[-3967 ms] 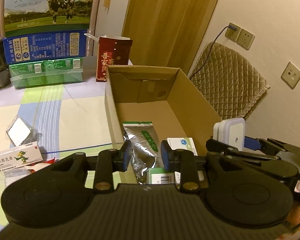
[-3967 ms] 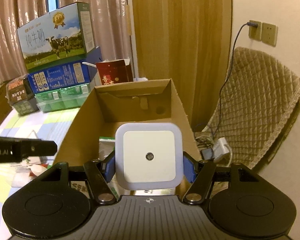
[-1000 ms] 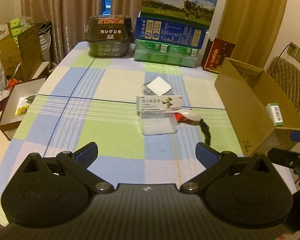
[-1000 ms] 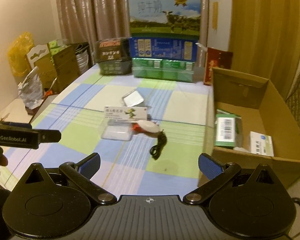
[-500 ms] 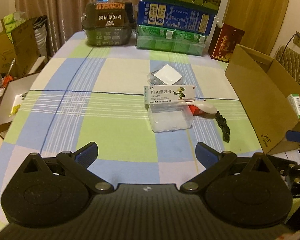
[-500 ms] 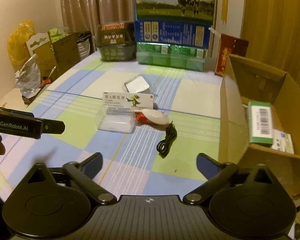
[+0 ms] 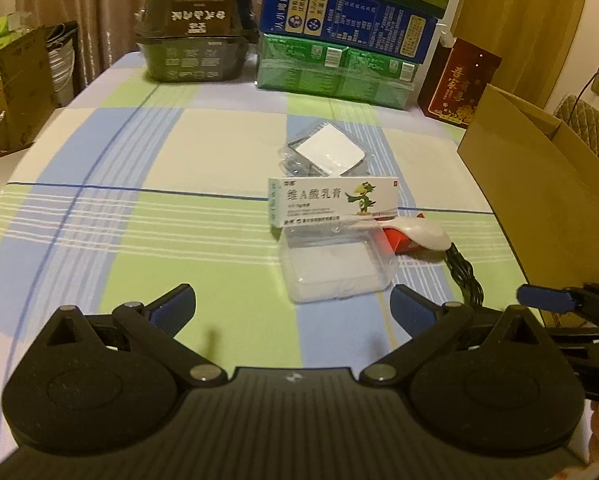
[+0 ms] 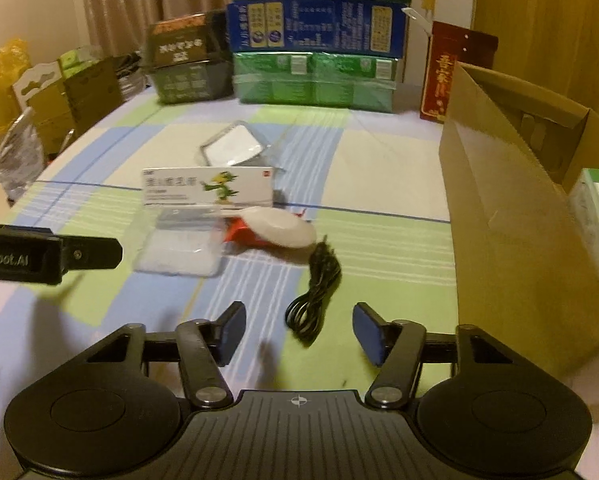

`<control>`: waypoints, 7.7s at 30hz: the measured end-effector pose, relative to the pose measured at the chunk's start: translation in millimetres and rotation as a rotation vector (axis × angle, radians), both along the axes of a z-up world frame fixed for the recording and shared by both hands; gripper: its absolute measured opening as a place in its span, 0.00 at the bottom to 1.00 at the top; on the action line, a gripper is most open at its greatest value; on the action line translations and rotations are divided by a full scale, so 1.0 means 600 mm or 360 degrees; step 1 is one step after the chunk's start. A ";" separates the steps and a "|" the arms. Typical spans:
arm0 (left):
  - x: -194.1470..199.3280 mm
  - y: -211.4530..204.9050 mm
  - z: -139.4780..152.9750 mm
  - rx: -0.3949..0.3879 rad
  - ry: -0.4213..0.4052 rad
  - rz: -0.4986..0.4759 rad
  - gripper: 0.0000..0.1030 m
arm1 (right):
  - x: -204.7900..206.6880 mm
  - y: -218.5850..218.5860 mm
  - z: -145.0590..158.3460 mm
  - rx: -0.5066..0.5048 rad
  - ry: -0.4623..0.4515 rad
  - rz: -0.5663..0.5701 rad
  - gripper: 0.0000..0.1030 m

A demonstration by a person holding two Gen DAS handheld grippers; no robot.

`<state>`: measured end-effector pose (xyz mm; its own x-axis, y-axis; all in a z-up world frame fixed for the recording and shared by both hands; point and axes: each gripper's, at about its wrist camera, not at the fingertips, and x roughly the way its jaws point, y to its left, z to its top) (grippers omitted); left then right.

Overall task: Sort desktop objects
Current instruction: 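Grasp the clear plastic box with the left gripper while the right grasps the black cable, then lift the clear plastic box and black cable off the table, then carry the clear box and cable with both tools over the cardboard box, then lower the clear plastic box into the cardboard box and open the left gripper, then lower the black cable into the cardboard box and open the right gripper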

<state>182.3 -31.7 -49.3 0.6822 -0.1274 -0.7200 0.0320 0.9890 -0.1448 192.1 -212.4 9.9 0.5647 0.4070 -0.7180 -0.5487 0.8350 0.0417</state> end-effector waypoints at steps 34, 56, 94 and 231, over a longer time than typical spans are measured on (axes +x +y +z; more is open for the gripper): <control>0.088 -0.078 -0.072 0.0059 -0.0031 -0.0041 0.87 | 0.049 0.011 -0.038 -0.0072 0.0020 -0.0154 0.10; -0.069 -0.077 -0.047 0.0092 0.0031 -0.0199 0.89 | -0.077 -0.044 -0.016 -0.0042 0.0063 -0.0098 0.10; -0.067 -0.093 -0.069 0.0184 -0.0007 -0.0071 0.83 | -0.061 -0.032 -0.033 -0.0043 0.0019 -0.0057 0.16; 0.028 -0.416 0.217 -0.0042 -0.0405 -0.0527 0.84 | 0.105 -0.379 0.230 0.0360 -0.0229 -0.0527 0.55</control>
